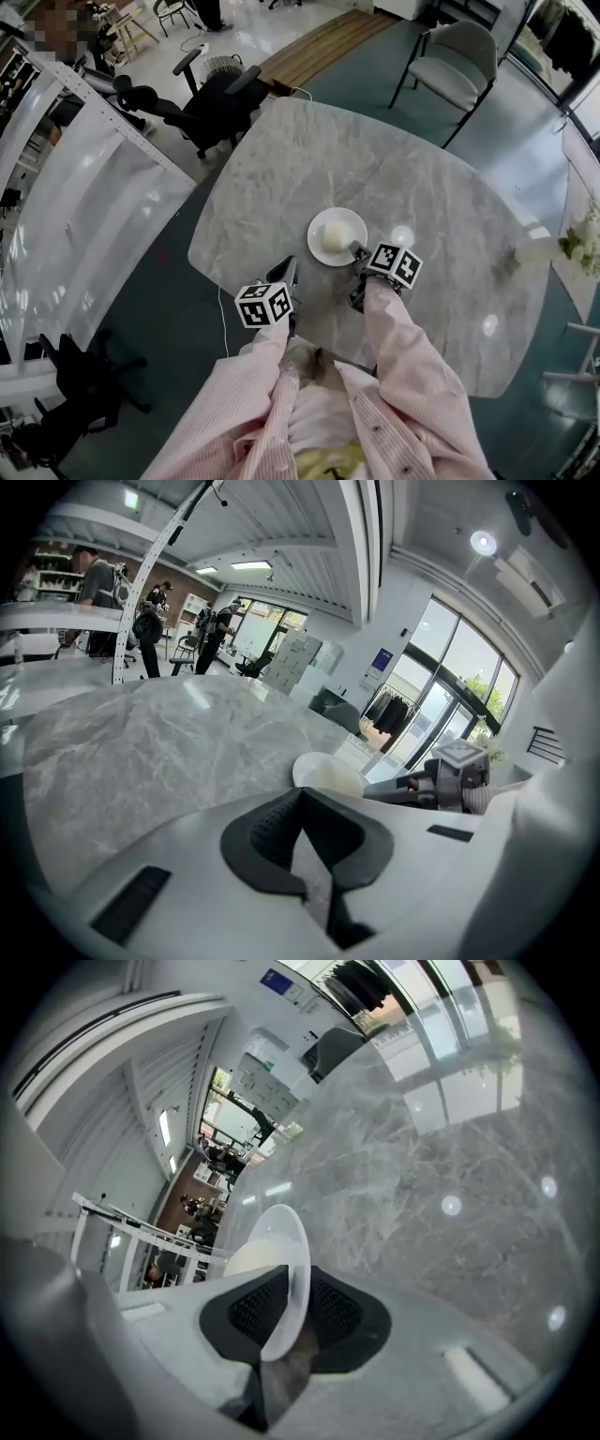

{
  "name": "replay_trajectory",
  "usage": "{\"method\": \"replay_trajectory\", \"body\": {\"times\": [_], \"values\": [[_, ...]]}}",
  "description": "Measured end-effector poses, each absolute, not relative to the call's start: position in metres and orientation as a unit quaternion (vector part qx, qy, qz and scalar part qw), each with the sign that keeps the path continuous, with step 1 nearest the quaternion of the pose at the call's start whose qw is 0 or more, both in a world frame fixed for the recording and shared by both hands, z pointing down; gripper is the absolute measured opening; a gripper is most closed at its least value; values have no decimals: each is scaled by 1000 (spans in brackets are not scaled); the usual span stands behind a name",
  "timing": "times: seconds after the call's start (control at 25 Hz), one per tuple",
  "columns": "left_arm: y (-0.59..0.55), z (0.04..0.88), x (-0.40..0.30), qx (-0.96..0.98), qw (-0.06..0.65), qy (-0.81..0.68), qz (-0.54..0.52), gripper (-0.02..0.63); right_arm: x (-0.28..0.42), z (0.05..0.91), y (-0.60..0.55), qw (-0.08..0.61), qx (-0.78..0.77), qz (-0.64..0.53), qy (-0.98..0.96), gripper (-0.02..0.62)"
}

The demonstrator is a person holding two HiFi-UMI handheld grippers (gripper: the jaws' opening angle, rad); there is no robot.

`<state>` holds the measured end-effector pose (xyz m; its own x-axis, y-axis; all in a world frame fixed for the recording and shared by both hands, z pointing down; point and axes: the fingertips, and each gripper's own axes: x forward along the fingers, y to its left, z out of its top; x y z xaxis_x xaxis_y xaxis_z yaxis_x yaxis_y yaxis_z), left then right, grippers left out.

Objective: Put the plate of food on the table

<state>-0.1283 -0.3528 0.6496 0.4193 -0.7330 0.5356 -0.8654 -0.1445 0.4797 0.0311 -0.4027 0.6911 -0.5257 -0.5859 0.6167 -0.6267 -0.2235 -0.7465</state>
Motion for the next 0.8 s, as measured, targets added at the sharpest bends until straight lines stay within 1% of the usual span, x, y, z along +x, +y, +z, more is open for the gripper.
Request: {"method": "replay_trajectory", "body": {"times": [0.24, 0.48, 0.72, 0.8], "values": [[-351, 647, -134, 750, 381, -535, 83, -2, 33, 689, -400, 80, 517, 557, -645, 71], [-347, 647, -136, 750, 379, -536, 80, -2, 33, 690, -396, 123, 532, 520, -657, 94], [-346, 644, -138, 751, 378, -535, 79, -2, 35, 688, -393, 167, 553, 480, -660, 139], [-345, 643, -137, 752, 377, -535, 79, -2, 36, 688, -391, 177, 556, 471, -661, 144]]}}
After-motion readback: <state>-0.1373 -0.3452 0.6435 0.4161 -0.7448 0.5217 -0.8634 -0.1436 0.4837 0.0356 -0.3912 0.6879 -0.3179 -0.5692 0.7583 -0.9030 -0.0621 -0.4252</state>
